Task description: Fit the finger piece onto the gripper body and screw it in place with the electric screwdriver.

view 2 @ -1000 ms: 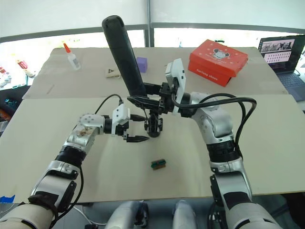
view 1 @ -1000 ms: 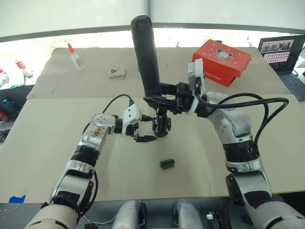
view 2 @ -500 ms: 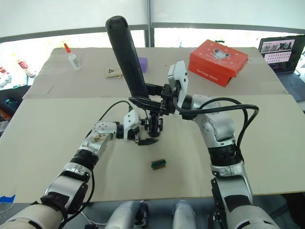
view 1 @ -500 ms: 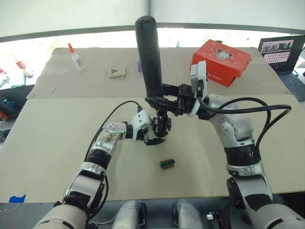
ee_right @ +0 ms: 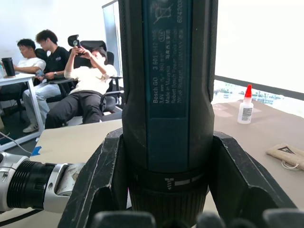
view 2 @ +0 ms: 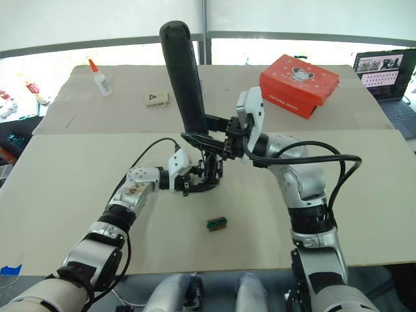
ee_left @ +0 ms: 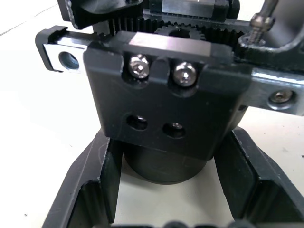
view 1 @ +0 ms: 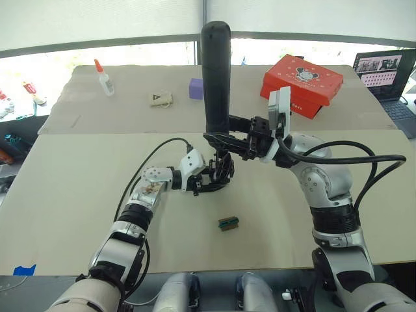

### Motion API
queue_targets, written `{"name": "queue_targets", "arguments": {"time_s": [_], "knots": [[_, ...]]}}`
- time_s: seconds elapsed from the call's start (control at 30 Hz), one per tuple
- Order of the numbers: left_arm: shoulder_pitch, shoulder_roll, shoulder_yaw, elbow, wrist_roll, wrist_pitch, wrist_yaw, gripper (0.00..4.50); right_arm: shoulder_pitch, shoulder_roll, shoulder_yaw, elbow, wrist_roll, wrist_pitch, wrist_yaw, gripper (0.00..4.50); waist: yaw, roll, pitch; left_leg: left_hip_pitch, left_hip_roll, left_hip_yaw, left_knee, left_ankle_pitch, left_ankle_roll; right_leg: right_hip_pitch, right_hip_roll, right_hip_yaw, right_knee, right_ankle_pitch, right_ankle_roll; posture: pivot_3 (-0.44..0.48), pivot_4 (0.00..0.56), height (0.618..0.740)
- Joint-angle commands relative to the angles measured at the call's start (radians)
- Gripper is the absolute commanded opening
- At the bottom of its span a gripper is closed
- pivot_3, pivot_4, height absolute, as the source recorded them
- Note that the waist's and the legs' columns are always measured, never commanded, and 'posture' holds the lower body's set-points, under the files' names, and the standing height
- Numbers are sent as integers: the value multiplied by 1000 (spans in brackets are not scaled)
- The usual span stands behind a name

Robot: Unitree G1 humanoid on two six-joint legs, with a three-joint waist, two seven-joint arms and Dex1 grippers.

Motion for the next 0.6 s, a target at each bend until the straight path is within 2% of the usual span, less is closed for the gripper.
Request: {"name": "queue_targets", "arguments": {"time_s": [0.03,0.2,0.6], "knots": [[-17,-5,11,9,-5,-29,2,2282,12,-21,-4,-2,7,29,-6,1921,0,0,0,0,0,0,0,0,0,0,0,0,0,0,0,0,150,740],[-29,-6,10,22,6,-45,6,2282,5,-20,6,34,5,53,-28,1921,0,0,-1,1,0,0,0,0,0,2,0,0,0,0,0,0,150,740],[-38,2,8,28,11,-46,1,2282,29,-9,47,124,-46,-54,-13,1921,0,-2,-3,4,0,-1,0,0,0,3,0,0,0,0,0,0,150,740]]}}
